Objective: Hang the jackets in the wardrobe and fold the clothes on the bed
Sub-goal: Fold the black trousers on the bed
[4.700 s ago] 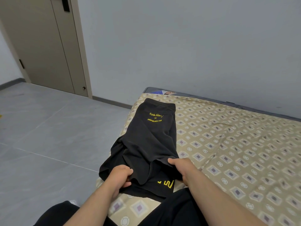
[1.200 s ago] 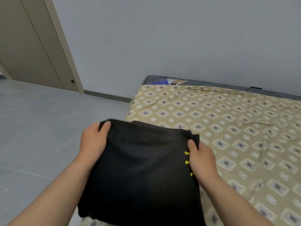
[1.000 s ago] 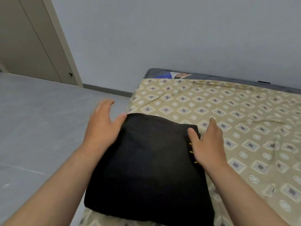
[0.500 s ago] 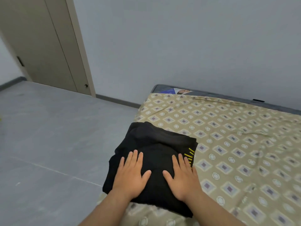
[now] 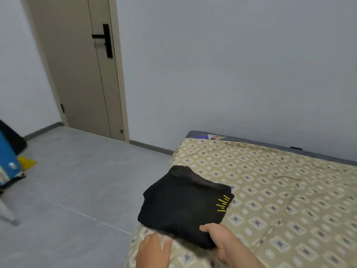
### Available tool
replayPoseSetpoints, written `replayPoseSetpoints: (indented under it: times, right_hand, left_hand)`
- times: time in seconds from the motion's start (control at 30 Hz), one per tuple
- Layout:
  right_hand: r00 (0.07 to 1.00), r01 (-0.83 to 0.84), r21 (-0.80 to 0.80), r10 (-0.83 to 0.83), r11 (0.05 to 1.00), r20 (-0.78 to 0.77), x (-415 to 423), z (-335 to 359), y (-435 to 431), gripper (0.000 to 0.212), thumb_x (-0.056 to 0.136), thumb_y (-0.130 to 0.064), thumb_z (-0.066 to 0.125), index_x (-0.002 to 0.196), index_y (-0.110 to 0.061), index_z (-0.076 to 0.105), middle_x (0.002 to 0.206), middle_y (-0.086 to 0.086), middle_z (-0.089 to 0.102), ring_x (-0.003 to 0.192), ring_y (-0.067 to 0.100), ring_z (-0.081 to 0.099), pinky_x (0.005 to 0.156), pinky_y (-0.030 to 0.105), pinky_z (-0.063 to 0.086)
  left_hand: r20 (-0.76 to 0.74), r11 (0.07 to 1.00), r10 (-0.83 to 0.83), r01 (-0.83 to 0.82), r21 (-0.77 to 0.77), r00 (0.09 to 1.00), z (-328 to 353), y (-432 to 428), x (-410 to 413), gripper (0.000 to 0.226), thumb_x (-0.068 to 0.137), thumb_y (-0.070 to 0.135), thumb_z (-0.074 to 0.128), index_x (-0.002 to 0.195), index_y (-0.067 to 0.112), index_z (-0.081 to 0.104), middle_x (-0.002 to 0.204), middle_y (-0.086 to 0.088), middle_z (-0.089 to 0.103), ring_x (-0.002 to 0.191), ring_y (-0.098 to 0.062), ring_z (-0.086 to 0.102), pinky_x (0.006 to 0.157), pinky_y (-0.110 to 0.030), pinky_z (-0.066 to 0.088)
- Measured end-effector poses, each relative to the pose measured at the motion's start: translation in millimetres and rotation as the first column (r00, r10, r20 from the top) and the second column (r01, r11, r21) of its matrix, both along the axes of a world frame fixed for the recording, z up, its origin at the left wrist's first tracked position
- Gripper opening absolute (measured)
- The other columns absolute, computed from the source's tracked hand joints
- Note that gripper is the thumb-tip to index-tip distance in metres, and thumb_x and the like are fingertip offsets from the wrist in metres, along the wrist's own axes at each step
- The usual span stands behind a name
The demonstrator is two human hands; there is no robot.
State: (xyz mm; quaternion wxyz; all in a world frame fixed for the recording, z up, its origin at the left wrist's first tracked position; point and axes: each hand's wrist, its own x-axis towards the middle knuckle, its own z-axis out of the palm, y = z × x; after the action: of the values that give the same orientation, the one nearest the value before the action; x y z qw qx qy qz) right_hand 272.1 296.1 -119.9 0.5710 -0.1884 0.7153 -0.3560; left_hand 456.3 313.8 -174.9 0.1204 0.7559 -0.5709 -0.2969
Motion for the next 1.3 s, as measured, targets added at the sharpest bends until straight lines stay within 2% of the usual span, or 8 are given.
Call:
replayPoseSetpoints:
  times: [0.07, 0.23, 0.43, 0.67, 0.9, 1.0, 1.13, 1.3]
  right_hand:
    - [0.996, -0.093, 0.004, 0.093, 0.996, -0.015, 10.7, 5.5, 13.7, 0.030, 0.075, 0.006, 0.072, 0.104, 0.007, 0.065, 0.094, 0.021, 0.073, 0.080, 0.035, 0.072, 0.064, 0.037, 0.058]
    - [0.955, -0.283, -0.078, 0.288, 0.956, 0.068, 10.4, 29.0, 43.4, 0.028, 0.078, 0.003, 0.072, 0.104, 0.003, 0.061, 0.090, 0.018, 0.073, 0.064, 0.028, 0.068, 0.049, 0.029, 0.050]
    - [0.722, -0.355, -0.076, 0.222, 0.932, -0.656, 11.2, 39.8, 68.1, 0.011, 0.089, -0.025, 0.054, 0.094, -0.017, 0.061, 0.099, 0.003, 0.066, 0.086, 0.016, 0.059, 0.089, 0.031, 0.048]
    - [-0.024, -0.817, 0.285, 0.464, 0.501, -0.885, 29.9, 12.7, 64.2, 0.105, 0.078, -0.045, 0.068, 0.153, -0.044, -0.004, 0.163, 0.000, -0.022, 0.152, 0.024, -0.013, 0.122, 0.045, -0.005]
    - [0.502, -0.742, -0.261, 0.254, 0.617, -0.826, 48.8, 44.5, 48.2, 0.028, 0.087, -0.044, 0.051, 0.113, -0.053, 0.058, 0.107, -0.019, 0.068, 0.104, 0.005, 0.062, 0.092, 0.027, 0.048]
    - [0.680, -0.622, -0.429, 0.181, 0.655, -0.710, 64.0, 68.3, 41.0, 0.020, 0.088, -0.038, 0.054, 0.086, -0.057, 0.059, 0.084, -0.025, 0.067, 0.082, -0.006, 0.061, 0.069, 0.015, 0.047]
    - [0.913, -0.320, -0.639, 0.048, 0.699, -0.404, 60.6, 99.1, 15.4, 0.011, 0.091, -0.025, 0.066, 0.083, -0.031, 0.070, 0.082, -0.024, 0.072, 0.076, -0.008, 0.066, 0.063, 0.008, 0.046]
    - [0.998, -0.057, -0.498, 0.030, 0.865, -0.062, 12.4, 90.3, -16.7, 0.019, 0.095, -0.026, 0.065, 0.110, -0.016, 0.070, 0.101, 0.002, 0.076, 0.095, 0.023, 0.072, 0.091, 0.043, 0.056]
  left_hand:
    - [-0.342, 0.973, 0.230, -0.213, 0.087, 0.911, 18.3, 5.2, -10.6, 0.045, 0.096, 0.051, 0.046, 0.120, 0.015, 0.058, 0.127, -0.010, 0.061, 0.111, -0.027, 0.060, 0.088, -0.030, 0.044]
    - [-0.866, 0.850, 0.496, -0.237, 0.470, 0.060, 25.8, 11.8, -12.1, 0.045, 0.091, 0.038, 0.069, 0.113, 0.002, 0.057, 0.107, -0.021, 0.071, 0.090, -0.040, 0.070, 0.084, -0.055, 0.056]
    - [-0.811, 0.769, 0.581, -0.372, 0.520, 0.066, 27.6, 8.8, 19.5, 0.039, 0.079, 0.002, 0.067, 0.118, 0.000, 0.062, 0.104, -0.022, 0.071, 0.093, -0.043, 0.068, 0.079, -0.049, 0.057]
    - [-0.785, 0.762, 0.558, -0.209, 0.613, -0.267, 56.4, 4.9, 21.8, 0.034, 0.078, 0.005, 0.055, 0.108, -0.010, 0.062, 0.094, -0.031, 0.070, 0.085, -0.042, 0.068, 0.072, -0.048, 0.057]
    - [-0.842, 0.801, 0.325, -0.347, 0.487, -0.431, 73.4, 0.9, 32.2, 0.027, 0.092, 0.025, 0.047, 0.102, 0.003, 0.059, 0.075, -0.017, 0.065, 0.059, -0.027, 0.062, 0.045, -0.029, 0.051]
    - [-0.929, 0.755, 0.238, -0.548, 0.360, -0.282, 79.0, -4.6, 41.5, 0.043, 0.101, 0.040, 0.036, 0.095, 0.005, 0.059, 0.078, -0.016, 0.063, 0.056, -0.024, 0.059, 0.044, -0.027, 0.046]
    - [-0.879, 0.603, 0.266, -0.780, -0.168, 0.396, 69.7, 1.2, 49.2, 0.017, 0.099, 0.025, 0.050, 0.090, 0.018, 0.063, 0.093, -0.007, 0.067, 0.085, -0.022, 0.063, 0.072, -0.035, 0.051]
    - [-0.596, 0.688, 0.384, -0.649, -0.326, 0.706, 45.1, -4.6, 58.2, 0.024, 0.092, 0.027, 0.061, 0.113, 0.015, 0.063, 0.115, -0.006, 0.062, 0.108, -0.027, 0.056, 0.095, -0.044, 0.048]
